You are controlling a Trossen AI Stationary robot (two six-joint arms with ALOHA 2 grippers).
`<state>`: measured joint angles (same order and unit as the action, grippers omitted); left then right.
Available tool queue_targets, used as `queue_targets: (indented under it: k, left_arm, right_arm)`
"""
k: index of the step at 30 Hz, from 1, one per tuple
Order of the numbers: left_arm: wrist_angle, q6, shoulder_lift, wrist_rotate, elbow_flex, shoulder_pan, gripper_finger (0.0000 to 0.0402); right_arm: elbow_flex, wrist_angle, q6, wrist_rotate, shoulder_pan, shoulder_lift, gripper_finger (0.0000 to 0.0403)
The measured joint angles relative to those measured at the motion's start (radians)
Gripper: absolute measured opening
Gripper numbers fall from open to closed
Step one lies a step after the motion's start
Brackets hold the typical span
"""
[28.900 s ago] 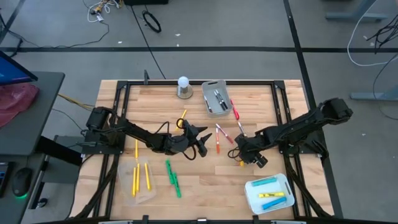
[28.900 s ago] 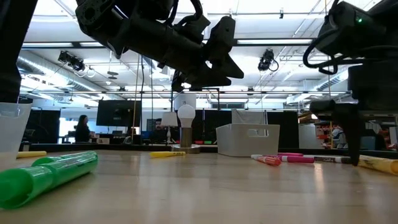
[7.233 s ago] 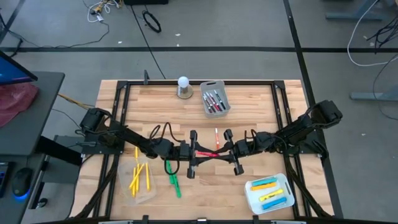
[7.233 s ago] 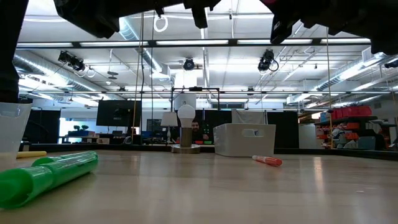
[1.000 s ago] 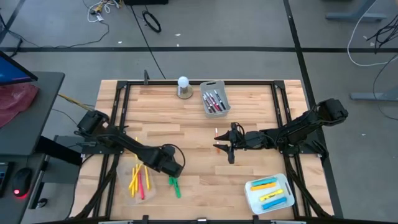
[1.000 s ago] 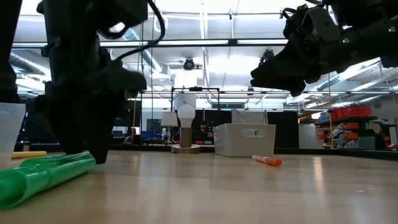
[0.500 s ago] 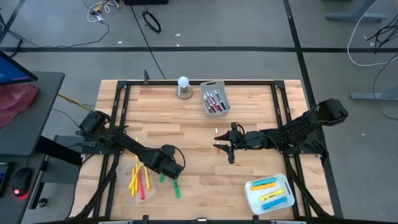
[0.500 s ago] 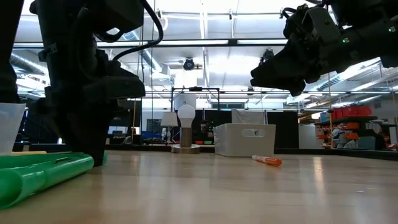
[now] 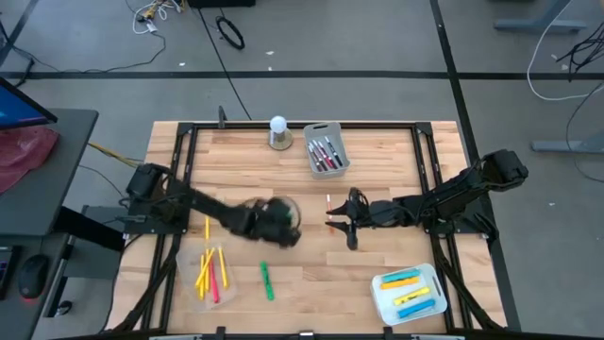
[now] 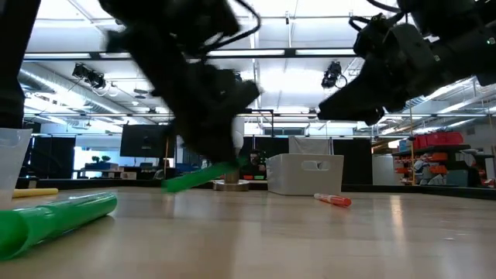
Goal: Pick & Place Markers
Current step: Put the green highlighter pen into the white bin
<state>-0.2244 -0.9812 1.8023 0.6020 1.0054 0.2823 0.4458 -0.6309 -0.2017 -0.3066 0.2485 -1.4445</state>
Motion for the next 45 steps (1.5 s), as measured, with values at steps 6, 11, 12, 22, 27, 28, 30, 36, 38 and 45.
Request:
queue_targets:
  k: [6,11,12,22,27,28,30,36,38,45]
  left_arm:
    - [0.458,0.401,0.0,-0.128,0.001,-0.095,0.0075]
    - [0.767,0.568,-0.003,-0.19,0.001,-0.121,0.0078]
    - [0.81,0.596,-0.003,-0.198,0.001,-0.119,0.0077]
    - [1.023,0.747,-0.003,-0.204,0.002,-0.042,0.0078]
    - [1.034,0.766,-0.003,-0.204,0.002,-0.035,0.0081]
    - [1.039,0.767,-0.003,-0.205,0.002,-0.036,0.0082]
    - [1.045,0.767,-0.004,-0.206,0.002,-0.036,0.0083]
    - [1.042,0.766,-0.004,-0.212,0.002,-0.029,0.0086]
    - [1.039,0.777,-0.004,-0.222,0.002,-0.027,0.0095]
    - [1.079,0.861,-0.004,-0.284,0.002,-0.018,0.0161]
  right_arm:
    - [-0.003,0.075,-0.046,0.057,0.007,-0.005,0.0155]
    - [-0.035,-0.045,-0.049,0.063,0.035,-0.06,0.0156]
    - [-0.037,-0.097,-0.038,0.061,0.039,-0.081,0.0156]
    - [-0.028,-0.614,0.085,0.005,0.057,-0.27,0.0221]
    - [0.022,-0.666,0.162,0.084,0.075,-0.273,0.0241]
    - [0.032,-0.663,0.17,0.087,0.081,-0.274,0.0237]
    - [0.049,-0.658,0.181,0.08,0.088,-0.274,0.022]
    - [0.051,-0.654,0.149,0.075,0.092,-0.273,0.0123]
    - [0.05,-0.642,0.13,0.077,0.092,-0.273,0.0081]
    - [0.05,-0.249,0.086,0.067,0.116,-0.113,0.0053]
